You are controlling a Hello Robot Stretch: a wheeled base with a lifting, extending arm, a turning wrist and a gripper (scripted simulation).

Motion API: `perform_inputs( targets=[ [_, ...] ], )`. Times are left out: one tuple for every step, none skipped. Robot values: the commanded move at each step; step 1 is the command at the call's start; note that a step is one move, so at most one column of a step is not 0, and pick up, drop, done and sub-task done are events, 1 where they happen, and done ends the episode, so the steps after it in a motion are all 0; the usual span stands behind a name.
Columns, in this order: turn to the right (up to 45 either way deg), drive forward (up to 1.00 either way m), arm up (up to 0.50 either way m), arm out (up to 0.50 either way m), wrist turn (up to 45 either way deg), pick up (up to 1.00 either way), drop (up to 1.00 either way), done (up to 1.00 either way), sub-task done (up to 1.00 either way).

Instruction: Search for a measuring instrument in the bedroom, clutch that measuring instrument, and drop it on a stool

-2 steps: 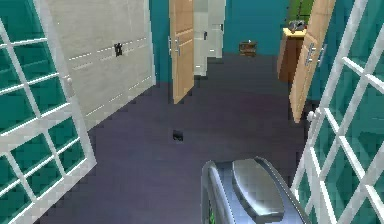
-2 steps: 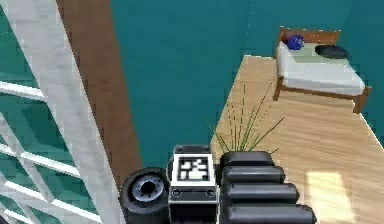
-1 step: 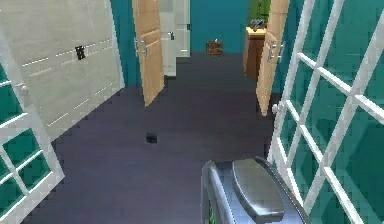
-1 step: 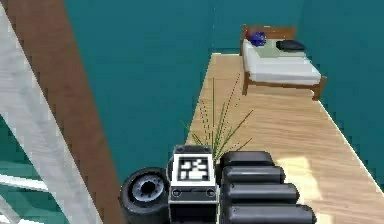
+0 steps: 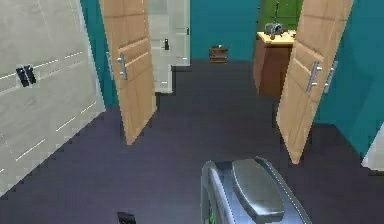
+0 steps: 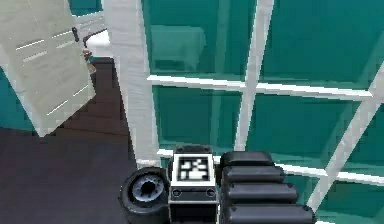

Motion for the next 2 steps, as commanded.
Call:
perform_inputs(
  targets=[
    [0.0, 1.0, 0.0, 0.0, 0.0, 0.0, 0.0, 0.0, 0.0],
    [0.0, 1.0, 0.0, 0.0, 0.0, 0.0, 0.0, 0.0, 0.0]
  ],
)
